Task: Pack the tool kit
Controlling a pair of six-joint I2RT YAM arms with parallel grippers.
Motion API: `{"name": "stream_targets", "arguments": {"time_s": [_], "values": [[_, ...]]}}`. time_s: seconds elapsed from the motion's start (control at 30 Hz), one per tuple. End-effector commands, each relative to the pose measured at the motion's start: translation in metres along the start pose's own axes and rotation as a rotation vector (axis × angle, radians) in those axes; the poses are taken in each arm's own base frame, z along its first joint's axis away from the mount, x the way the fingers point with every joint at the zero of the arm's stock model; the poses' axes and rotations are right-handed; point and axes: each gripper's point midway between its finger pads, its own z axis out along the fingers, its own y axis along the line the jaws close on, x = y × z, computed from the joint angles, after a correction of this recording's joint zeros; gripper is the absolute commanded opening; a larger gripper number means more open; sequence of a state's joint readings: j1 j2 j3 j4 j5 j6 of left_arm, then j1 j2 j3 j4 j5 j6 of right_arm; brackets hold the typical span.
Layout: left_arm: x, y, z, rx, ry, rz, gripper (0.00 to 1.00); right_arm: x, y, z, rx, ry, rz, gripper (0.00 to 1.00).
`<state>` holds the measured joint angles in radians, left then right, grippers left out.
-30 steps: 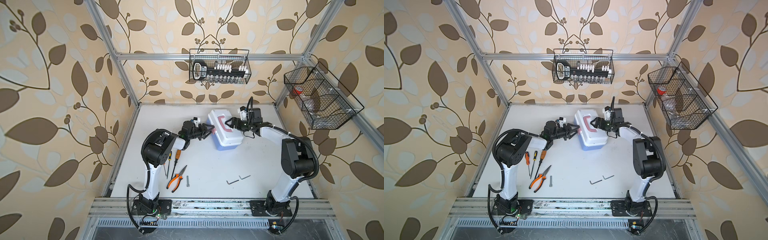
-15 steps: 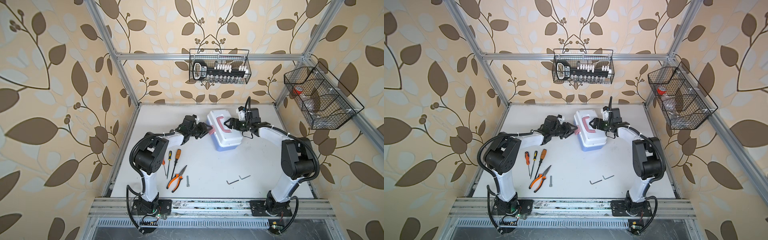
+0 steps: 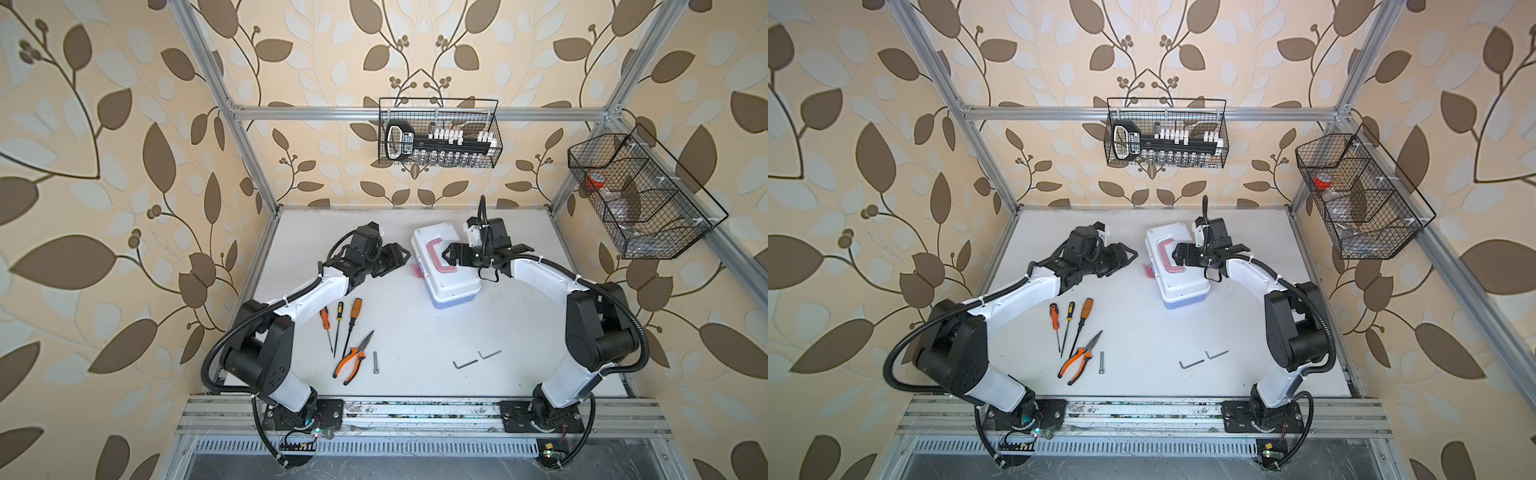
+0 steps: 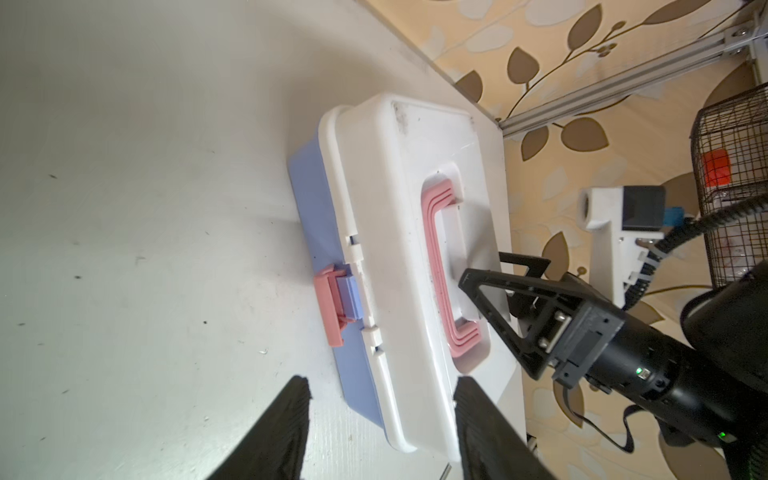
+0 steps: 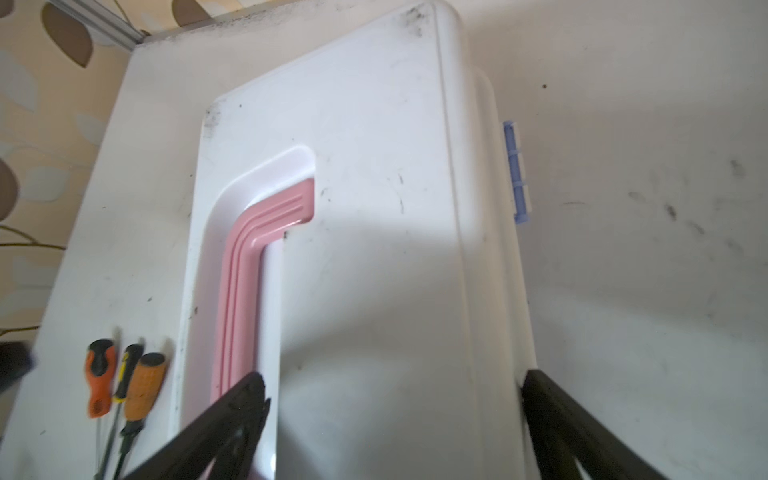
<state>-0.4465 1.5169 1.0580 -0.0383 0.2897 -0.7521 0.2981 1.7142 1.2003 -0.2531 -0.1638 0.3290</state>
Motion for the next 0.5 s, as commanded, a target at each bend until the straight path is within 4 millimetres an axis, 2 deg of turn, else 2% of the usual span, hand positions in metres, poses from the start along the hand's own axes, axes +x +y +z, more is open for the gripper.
{"name": "stream_targets", "arguments": {"time_s": [0.0, 0.2, 0.27, 0.4, 0.47], "values": [[0.006, 0.024, -0.009, -0.115, -0.027, 0.056, 0.59, -0.002, 0.005, -0.014, 0.139, -0.015, -0.090, 0.98], [0.024, 0.036, 0.006, -0.113, 0.054, 0.033, 0.63, -0.013, 0.016, -0.035, 0.177, -0.083, -0.086, 1.00], [0.026, 0.036, 0.008, -0.104, 0.063, 0.031, 0.64, -0.029, 0.022, -0.051, 0.182, -0.128, -0.088, 1.00], [0.023, 0.027, 0.007, -0.076, 0.062, 0.042, 0.65, -0.039, 0.030, -0.078, 0.184, -0.168, -0.101, 1.00], [0.020, 0.017, 0.006, -0.049, 0.061, 0.053, 0.65, -0.042, 0.041, -0.085, 0.137, -0.184, -0.106, 0.98]]}}
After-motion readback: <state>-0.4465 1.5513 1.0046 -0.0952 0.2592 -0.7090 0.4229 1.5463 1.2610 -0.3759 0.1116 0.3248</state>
